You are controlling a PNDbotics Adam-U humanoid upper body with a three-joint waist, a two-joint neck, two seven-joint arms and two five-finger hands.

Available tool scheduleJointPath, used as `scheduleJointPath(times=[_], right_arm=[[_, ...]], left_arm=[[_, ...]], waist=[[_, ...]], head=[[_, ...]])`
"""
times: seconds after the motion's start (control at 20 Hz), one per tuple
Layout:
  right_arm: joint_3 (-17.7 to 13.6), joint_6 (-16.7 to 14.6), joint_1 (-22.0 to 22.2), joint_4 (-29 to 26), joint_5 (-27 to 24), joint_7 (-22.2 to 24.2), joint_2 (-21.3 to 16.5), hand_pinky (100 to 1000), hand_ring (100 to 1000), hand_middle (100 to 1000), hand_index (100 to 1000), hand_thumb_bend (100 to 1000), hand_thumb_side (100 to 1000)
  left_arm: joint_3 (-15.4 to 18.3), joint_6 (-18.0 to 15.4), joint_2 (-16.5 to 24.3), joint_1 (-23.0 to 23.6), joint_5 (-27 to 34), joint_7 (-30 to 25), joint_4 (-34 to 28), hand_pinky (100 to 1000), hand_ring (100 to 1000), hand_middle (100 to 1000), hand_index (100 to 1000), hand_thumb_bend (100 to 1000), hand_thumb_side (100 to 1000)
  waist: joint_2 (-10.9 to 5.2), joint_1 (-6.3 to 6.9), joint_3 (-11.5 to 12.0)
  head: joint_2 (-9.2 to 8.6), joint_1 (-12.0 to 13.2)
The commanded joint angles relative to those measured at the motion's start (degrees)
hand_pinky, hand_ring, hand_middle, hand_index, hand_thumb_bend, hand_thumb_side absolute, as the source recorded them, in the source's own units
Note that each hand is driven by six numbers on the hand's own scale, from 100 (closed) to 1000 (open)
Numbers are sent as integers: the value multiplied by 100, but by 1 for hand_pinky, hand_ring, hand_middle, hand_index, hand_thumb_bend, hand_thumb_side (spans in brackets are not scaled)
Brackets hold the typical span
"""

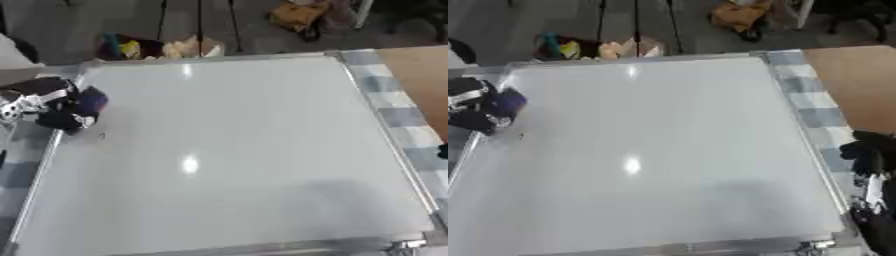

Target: Wipe the whiteboard clean with a brush.

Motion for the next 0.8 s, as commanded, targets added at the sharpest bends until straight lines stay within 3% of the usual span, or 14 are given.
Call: scheduleJointPath(times=[0.05,0.55,0.8], right_arm=[[-30,-2,-23,-116,-20,3,-26,469,529,434,675,100,689],[-38,-6,-17,-116,-40,-12,-14,469,528,432,673,100,686],[-39,1,-15,-116,-57,-15,-13,469,528,432,673,100,684]], left_arm=[[-15,1,84,-80,-80,-100,-67,519,545,307,329,100,619],[-55,-58,60,-35,-300,-180,23,548,560,329,405,100,659],[-65,-146,54,-19,-376,-258,34,572,597,414,443,100,690]], waist=[[-122,-12,10],[-127,-35,32],[-135,-43,43]], head=[[7,-9],[4,-30],[-14,-42]])
